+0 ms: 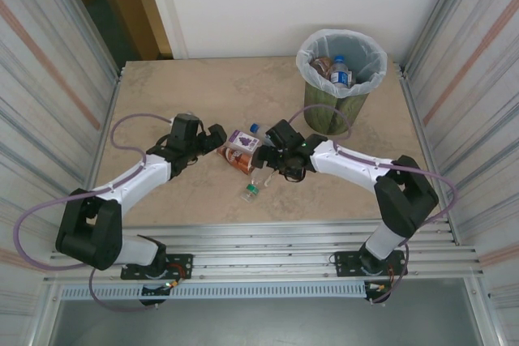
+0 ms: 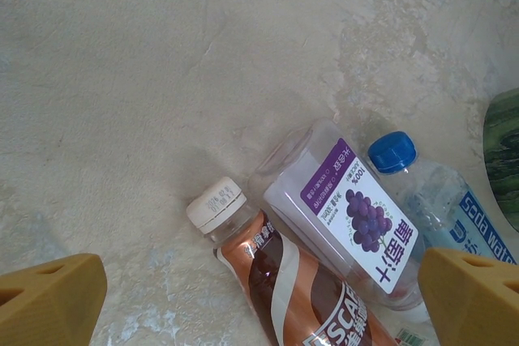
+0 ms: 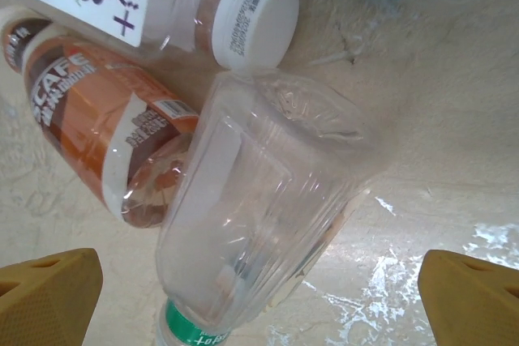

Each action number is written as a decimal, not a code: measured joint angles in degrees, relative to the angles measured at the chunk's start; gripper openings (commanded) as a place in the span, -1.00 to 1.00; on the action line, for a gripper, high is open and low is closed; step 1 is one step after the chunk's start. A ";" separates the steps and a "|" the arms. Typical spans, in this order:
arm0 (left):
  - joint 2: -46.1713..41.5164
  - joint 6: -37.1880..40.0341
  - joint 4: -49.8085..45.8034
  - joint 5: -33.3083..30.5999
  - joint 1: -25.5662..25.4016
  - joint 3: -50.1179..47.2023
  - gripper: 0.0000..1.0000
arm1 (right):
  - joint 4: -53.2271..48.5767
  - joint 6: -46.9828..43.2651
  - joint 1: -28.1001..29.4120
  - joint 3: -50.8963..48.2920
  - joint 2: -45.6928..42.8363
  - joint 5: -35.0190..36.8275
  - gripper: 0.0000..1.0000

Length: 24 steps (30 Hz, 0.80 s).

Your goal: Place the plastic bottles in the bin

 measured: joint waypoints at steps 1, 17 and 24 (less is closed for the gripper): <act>0.00 -0.11 0.11 0.02 0.00 -0.20 0.98 | 0.26 0.13 -0.33 -0.20 0.42 -0.83 0.99; 0.04 -0.11 0.20 0.39 0.00 -0.83 0.97 | 4.48 1.42 -2.60 -0.68 5.66 -7.67 0.62; 0.74 -0.11 0.24 0.42 0.00 -0.83 0.98 | 6.49 1.40 -2.86 -0.68 6.36 -8.09 0.45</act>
